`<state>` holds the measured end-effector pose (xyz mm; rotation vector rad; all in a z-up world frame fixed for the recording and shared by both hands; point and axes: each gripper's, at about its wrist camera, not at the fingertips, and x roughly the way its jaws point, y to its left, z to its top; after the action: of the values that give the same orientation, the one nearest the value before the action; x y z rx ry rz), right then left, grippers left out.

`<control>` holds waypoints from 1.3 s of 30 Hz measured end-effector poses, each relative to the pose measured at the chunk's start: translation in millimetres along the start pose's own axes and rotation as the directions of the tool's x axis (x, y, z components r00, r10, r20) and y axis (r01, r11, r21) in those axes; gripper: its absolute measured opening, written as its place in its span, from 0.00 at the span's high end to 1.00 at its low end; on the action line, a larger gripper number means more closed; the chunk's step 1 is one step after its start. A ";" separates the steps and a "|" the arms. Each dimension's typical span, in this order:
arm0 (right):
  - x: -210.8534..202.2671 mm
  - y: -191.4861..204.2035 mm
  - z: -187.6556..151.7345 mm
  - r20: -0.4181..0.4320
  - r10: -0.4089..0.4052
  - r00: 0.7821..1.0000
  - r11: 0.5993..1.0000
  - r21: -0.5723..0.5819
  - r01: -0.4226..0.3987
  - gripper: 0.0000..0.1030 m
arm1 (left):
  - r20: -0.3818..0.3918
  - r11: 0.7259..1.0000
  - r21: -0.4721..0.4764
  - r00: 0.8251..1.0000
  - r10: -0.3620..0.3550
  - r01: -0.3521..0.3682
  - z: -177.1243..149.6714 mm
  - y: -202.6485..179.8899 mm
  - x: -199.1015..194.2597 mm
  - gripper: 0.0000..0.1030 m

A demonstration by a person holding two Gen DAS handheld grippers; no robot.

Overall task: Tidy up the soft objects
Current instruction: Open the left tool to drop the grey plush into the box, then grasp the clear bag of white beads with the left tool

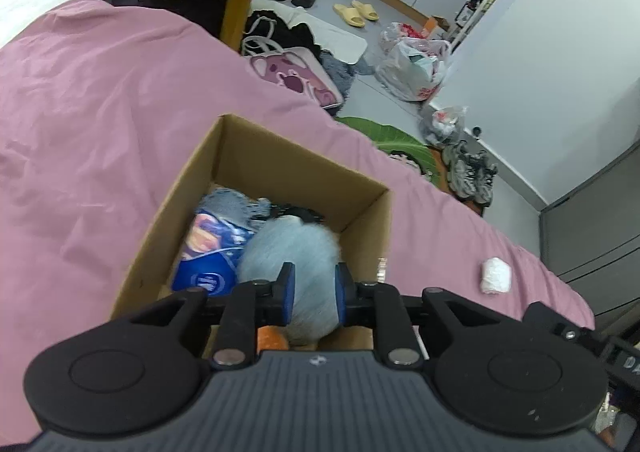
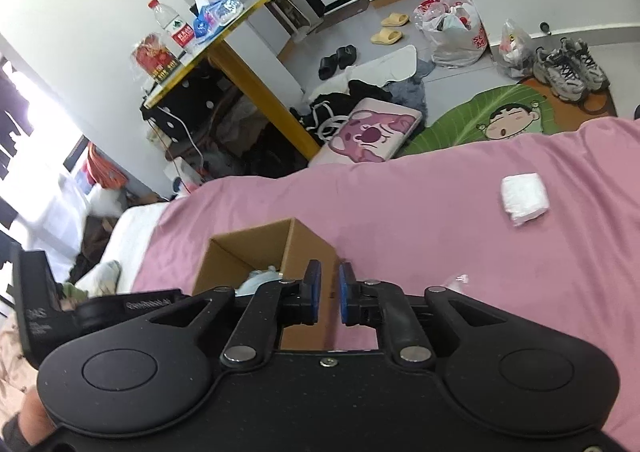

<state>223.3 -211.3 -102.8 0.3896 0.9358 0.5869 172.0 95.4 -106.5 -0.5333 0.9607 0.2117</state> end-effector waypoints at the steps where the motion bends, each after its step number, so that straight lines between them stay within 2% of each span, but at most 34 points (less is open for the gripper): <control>1: -0.9 -1.3 0.7 0.000 -0.004 1.000 1.000 0.004 0.004 0.85 | 0.002 1.000 0.002 1.000 -0.007 0.007 -1.0 -2.9 -1.3 0.81; 4: -2.4 -3.2 1.9 -0.003 -0.009 1.000 1.000 0.003 0.009 0.80 | 0.016 1.000 0.015 1.000 -0.008 0.008 -2.8 -13.6 -6.5 0.72; 6: -3.6 -3.0 1.4 -0.012 -0.012 1.000 1.000 -0.010 0.012 0.77 | 0.030 1.000 0.030 1.000 -0.002 0.001 -3.4 -22.4 -10.8 0.61; 9: -7.7 -5.3 2.2 -0.022 -0.017 1.000 0.999 -0.030 0.016 0.75 | 0.042 0.999 0.038 0.999 -0.005 0.003 -6.0 -31.2 -17.2 0.50; 14: -16.9 -13.4 9.1 -0.030 -0.044 0.999 0.996 -0.078 0.042 0.60 | 0.055 1.000 0.030 0.998 -0.009 0.007 -11.4 -43.6 -23.2 0.40; 18: -23.3 -28.3 12.6 -0.029 -0.051 0.998 0.996 -0.073 0.049 0.59 | 0.062 0.999 0.026 0.998 -0.023 0.022 -17.3 -53.3 -26.9 0.35; 28: -32.2 -49.1 19.5 -0.026 -0.053 0.998 0.995 -0.082 0.050 0.56 | 0.064 0.996 0.086 0.998 -0.028 0.023 -32.0 -86.6 -26.4 0.33; 39: -37.5 -78.0 23.3 -0.012 -0.036 0.999 0.999 -0.009 0.036 0.55 | 0.026 0.996 0.089 1.000 -0.009 0.006 -53.4 -111.9 -2.2 0.33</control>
<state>249.1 -296.9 -109.4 0.3606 0.9497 0.5605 177.0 -27.6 -91.4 -0.4511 0.9380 0.1678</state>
